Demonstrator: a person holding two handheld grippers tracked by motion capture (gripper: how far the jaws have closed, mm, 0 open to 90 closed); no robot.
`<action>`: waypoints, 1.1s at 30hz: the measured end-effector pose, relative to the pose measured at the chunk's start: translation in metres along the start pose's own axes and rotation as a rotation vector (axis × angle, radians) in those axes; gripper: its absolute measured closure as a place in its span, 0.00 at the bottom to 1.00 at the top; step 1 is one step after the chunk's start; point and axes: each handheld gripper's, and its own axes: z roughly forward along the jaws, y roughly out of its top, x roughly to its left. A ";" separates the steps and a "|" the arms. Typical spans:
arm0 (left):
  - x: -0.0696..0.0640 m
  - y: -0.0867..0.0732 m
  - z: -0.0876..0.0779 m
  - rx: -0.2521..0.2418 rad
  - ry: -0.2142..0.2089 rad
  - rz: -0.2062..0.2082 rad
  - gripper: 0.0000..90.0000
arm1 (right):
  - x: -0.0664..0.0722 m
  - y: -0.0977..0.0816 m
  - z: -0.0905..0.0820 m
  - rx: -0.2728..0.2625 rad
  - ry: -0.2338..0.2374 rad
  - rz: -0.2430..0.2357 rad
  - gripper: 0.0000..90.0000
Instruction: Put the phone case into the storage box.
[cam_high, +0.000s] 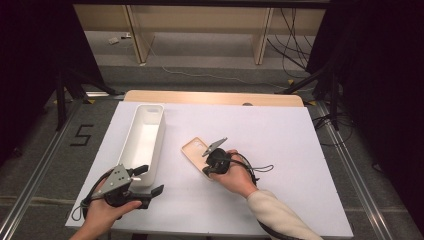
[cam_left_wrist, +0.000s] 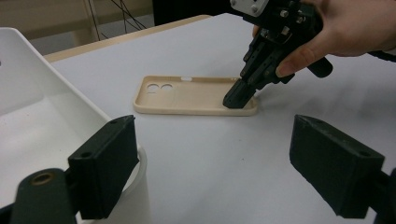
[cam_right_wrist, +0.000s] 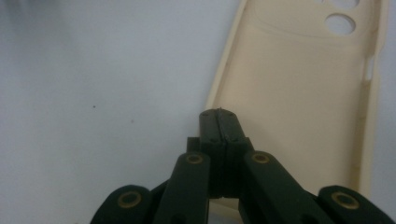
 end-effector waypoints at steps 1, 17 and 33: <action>0.000 0.000 0.000 0.000 0.000 0.000 0.17 | 0.001 0.000 0.000 -0.001 0.004 0.003 1.00; 0.000 0.000 0.000 0.003 0.004 -0.006 0.17 | 0.010 0.011 0.010 -0.011 0.048 -0.009 1.00; 0.000 -0.001 0.001 -0.004 -0.002 -0.007 0.17 | 0.018 0.022 0.019 -0.029 0.065 -0.026 1.00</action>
